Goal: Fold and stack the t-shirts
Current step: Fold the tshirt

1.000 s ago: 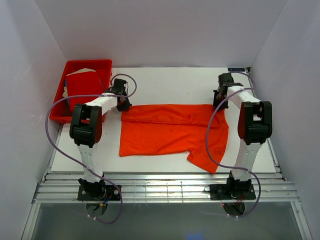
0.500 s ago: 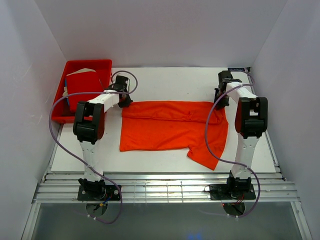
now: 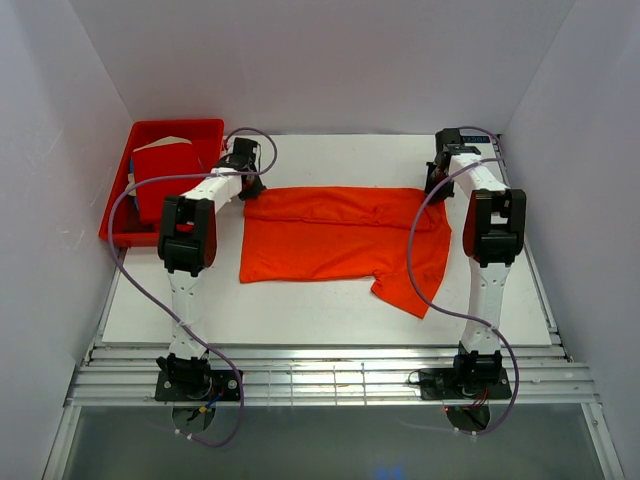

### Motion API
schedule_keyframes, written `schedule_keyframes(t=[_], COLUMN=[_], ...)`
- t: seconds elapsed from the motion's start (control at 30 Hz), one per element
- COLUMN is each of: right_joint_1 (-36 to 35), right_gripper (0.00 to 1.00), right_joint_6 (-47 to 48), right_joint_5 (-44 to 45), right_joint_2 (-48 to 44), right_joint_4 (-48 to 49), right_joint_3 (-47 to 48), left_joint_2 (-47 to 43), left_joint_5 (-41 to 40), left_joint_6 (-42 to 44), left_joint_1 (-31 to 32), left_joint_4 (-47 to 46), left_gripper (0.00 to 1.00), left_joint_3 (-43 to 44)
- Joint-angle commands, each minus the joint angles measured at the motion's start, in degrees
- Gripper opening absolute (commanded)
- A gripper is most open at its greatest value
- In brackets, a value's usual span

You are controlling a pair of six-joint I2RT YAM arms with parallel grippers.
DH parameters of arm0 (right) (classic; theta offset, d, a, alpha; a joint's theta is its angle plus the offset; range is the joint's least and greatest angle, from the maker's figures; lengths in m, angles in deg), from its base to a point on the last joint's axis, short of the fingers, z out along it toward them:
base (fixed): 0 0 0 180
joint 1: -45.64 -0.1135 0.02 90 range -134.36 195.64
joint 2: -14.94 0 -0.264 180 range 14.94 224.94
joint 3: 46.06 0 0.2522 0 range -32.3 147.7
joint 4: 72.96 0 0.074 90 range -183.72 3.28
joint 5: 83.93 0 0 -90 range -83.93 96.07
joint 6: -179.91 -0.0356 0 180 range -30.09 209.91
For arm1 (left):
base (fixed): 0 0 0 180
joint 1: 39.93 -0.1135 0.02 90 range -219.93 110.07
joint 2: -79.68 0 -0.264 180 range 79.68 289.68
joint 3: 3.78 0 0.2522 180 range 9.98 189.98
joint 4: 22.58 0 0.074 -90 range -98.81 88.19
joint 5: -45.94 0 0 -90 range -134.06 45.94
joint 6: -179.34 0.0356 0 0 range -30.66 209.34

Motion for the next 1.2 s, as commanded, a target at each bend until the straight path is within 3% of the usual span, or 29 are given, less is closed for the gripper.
schedule_keyframes(t=[0.0, 0.17, 0.33, 0.43, 0.53, 0.67, 0.87, 1.17], right_joint_1=[0.39, 0.48, 0.39, 0.39, 0.48, 0.48, 0.39, 0.39], right_gripper=[0.08, 0.20, 0.35, 0.40, 0.41, 0.40, 0.38, 0.38], right_joint_6=[1.86, 3.44, 3.89, 3.88, 3.80, 3.80, 4.59, 4.68], right_joint_5=[-1.21, -2.26, -8.04, -13.06, -16.76, -17.99, -18.70, -18.35], right_joint_2=[-3.82, -14.64, -17.46, -15.80, -13.17, -9.47, -6.30, -4.37], right_joint_4=[2.08, 7.88, 8.68, 8.77, 8.86, 7.98, 8.68, 8.94], right_joint_3=[-0.21, -8.30, -11.30, -10.86, -9.11, -5.85, -4.36, -3.56], left_joint_2=[-2.23, -6.72, -7.61, -6.55, -6.90, -10.40, -14.63, -19.64], left_joint_5=[-0.51, 1.60, 6.42, 9.42, 8.11, 6.26, 7.58, -0.33], left_joint_6=[1.47, 1.29, -0.20, -1.70, -1.52, -0.38, -0.38, 2.17], left_joint_1=[-0.41, 2.30, 9.59, 12.49, 13.47, 13.47, 13.47, 13.30], left_joint_4=[1.59, -0.61, -3.16, -3.25, -2.46, -2.20, -4.22, -3.69], left_gripper=[0.00, 0.01, 0.55, 0.59, 0.58, 0.45, 0.37, 0.34], left_joint_3=[1.36, 3.90, 9.08, 10.94, 9.19, 0.34, -8.12, -13.49])
